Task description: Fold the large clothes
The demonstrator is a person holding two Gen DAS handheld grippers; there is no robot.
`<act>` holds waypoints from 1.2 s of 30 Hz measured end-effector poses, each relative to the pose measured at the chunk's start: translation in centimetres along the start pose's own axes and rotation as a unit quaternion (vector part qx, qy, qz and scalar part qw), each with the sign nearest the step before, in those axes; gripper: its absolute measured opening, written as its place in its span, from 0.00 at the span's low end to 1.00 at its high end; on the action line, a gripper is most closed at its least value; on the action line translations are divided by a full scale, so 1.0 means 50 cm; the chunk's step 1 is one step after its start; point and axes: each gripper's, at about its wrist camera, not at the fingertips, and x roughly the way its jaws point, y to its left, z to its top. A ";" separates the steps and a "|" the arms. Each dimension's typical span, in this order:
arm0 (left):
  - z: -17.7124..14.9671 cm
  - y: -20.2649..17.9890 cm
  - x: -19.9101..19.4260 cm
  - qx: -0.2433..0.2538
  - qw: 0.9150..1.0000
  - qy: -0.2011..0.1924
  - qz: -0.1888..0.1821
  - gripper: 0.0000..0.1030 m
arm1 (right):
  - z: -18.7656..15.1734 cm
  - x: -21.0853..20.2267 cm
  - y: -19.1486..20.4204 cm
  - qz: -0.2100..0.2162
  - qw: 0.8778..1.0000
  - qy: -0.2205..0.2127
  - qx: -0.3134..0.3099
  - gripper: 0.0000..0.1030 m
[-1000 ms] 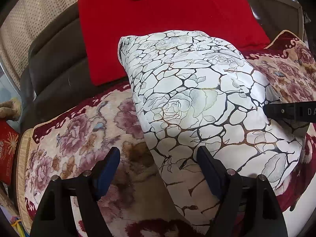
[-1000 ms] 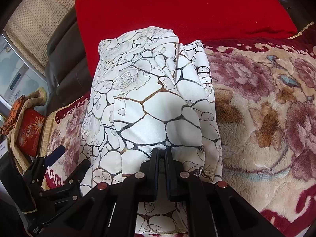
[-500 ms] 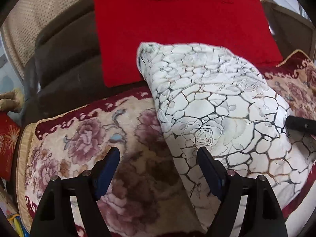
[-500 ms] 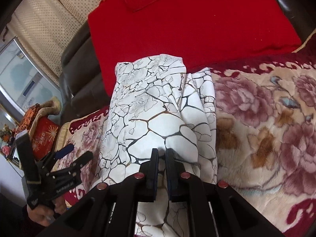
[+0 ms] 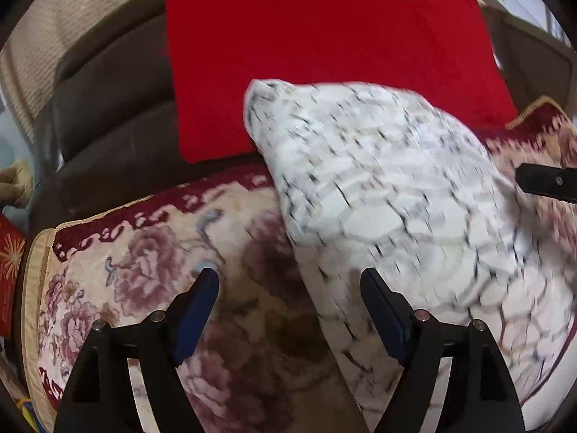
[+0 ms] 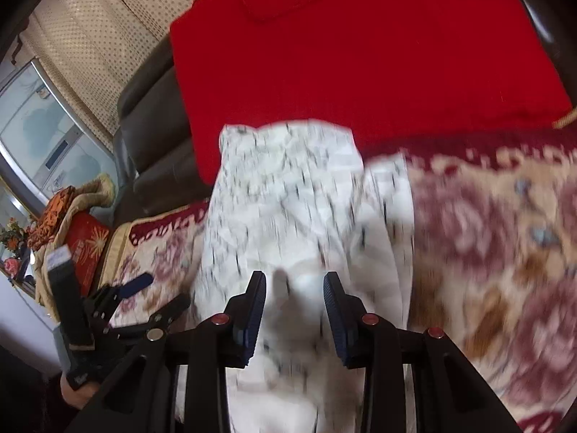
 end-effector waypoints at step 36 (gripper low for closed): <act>-0.019 0.023 0.048 -0.028 0.977 0.082 -0.195 0.80 | 0.000 0.054 -0.131 -0.023 0.995 0.052 0.078 0.78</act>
